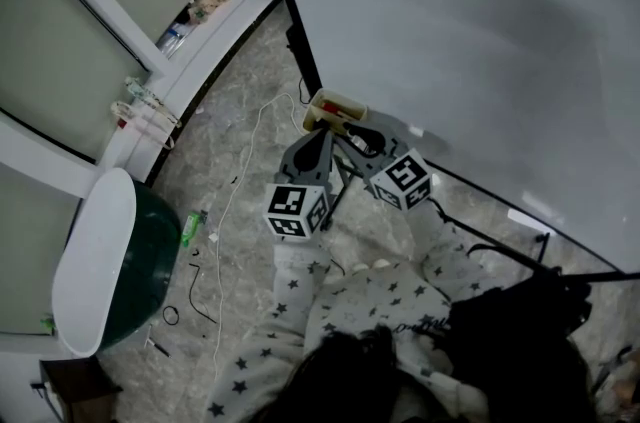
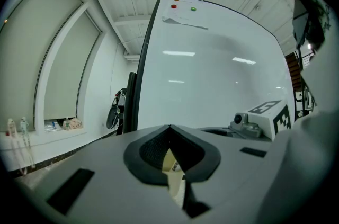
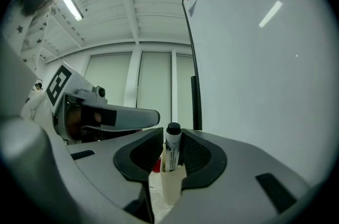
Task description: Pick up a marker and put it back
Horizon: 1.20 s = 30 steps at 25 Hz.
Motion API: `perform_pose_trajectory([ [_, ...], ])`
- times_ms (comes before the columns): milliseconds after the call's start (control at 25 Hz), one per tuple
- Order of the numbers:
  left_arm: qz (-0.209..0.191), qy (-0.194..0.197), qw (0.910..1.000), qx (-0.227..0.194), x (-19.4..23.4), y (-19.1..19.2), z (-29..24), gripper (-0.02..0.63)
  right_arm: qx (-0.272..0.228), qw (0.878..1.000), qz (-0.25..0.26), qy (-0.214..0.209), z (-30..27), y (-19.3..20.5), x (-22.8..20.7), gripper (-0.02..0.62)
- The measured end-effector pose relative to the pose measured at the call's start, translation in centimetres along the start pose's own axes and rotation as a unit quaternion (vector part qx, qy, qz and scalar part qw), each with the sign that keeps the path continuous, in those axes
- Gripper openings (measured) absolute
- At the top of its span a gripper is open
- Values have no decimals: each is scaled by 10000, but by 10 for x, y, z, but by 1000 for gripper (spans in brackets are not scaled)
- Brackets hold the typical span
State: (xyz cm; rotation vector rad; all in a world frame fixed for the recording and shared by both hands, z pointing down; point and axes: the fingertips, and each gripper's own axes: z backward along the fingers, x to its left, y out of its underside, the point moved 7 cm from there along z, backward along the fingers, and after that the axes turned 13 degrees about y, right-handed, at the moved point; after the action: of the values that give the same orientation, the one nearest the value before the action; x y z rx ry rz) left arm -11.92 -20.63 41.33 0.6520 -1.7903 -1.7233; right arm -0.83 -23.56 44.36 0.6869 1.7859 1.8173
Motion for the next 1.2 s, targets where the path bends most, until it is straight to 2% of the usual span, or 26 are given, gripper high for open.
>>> perform_pose_trajectory([
  [360,-1,76,10000,-12,0,-6,-3,2,-201,9997,20,-98,7,-25,-1,84],
  [640,-74,86,9999,-87,-2,-23,1,1,-392,9991,145,16,13,-55,-7,84],
  [760,-135,108,9998,-50,-4,-36,3,1,-445,9989,-18,-152,17,-74,-8,84],
  [960,-135,213,9997,-39,-11,-62,6,1,-410,9985,123,-329,20,-100,-2,83],
  [1000,-107,239,9996,-52,-12,-66,6,2,-428,9984,141,-329,20,-104,-2,74],
  [1040,-86,261,9996,-66,-13,-71,7,2,-439,9984,169,-309,20,-106,-2,5],
  [1200,-115,338,9993,-110,-17,-83,9,2,-382,9987,103,-330,19,-107,-3,5],
])
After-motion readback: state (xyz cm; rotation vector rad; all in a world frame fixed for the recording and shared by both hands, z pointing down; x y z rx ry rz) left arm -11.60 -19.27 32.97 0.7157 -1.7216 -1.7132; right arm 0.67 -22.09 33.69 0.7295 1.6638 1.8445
